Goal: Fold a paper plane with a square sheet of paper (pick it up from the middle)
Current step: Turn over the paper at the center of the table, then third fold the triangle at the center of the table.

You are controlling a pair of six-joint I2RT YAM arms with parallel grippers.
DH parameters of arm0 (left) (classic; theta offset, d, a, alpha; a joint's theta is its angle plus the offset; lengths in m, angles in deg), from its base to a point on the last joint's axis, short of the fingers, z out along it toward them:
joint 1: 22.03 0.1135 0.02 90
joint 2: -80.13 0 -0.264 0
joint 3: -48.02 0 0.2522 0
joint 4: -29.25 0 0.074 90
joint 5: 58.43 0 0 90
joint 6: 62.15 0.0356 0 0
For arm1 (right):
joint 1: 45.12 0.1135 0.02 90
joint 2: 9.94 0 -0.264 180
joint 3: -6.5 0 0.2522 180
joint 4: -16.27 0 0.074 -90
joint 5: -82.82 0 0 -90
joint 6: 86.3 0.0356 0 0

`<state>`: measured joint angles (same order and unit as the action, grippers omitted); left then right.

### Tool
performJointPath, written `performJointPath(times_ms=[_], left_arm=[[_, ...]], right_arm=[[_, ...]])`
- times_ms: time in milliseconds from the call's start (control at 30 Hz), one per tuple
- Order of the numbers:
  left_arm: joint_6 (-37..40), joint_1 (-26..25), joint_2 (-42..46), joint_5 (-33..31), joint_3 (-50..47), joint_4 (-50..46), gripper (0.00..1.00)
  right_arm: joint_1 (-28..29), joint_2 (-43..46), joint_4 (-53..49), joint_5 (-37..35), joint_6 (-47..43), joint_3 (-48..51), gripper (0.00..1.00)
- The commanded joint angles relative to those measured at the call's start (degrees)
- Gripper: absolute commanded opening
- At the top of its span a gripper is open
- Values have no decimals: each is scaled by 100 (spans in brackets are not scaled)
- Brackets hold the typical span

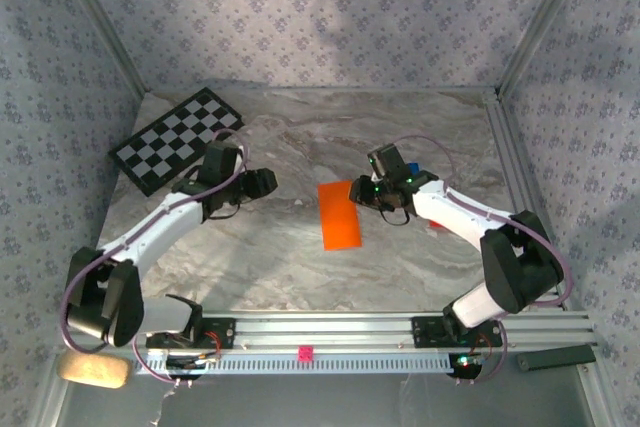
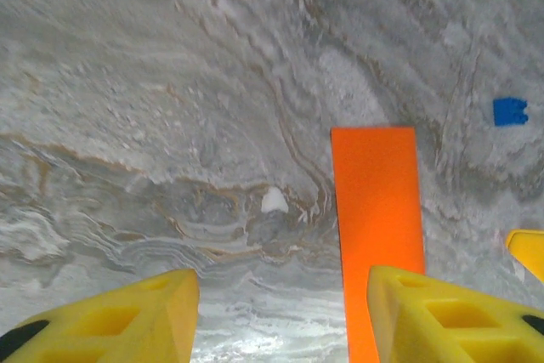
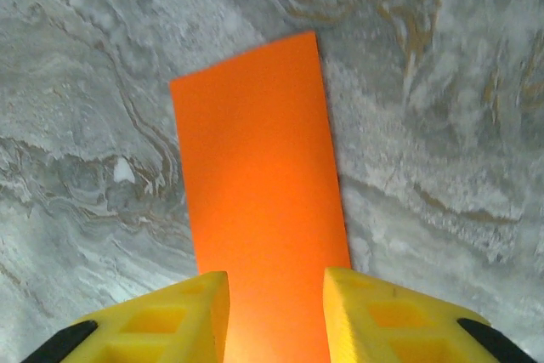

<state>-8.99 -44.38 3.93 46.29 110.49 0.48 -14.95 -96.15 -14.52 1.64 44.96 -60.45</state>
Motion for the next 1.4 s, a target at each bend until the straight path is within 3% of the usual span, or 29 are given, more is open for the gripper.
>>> performJointPath(times_ms=[0, 100, 167, 267, 667, 1000, 1367], left_arm=[[-49, -122, -224, 500, 122, 240, 52], [-78, -330, -181, 384, 186, 168, 50], [-118, -474, -96, 341, 142, 246, 52], [-155, -531, -282, 824, 180, 279, 52], [-531, -821, -1503, 1445, 565, 903, 53], [-778, -996, -2412, 1559, 951, 953, 53], [-997, -1068, -2956, 1641, 1090, 947, 43]], right_arm=[[-196, -57, 402, 671, 10, 341, 32], [-479, -267, 912, 1396, 182, 534, 19], [-497, -400, 1031, 1637, 192, 543, 19], [-526, -782, 895, 1873, 107, 403, 13], [-642, -1448, 1314, 2141, 198, 599, 13], [-662, -1653, 2292, 2226, 969, 1357, 13], [-670, -1569, 2184, 2012, 1051, 1451, 13]])
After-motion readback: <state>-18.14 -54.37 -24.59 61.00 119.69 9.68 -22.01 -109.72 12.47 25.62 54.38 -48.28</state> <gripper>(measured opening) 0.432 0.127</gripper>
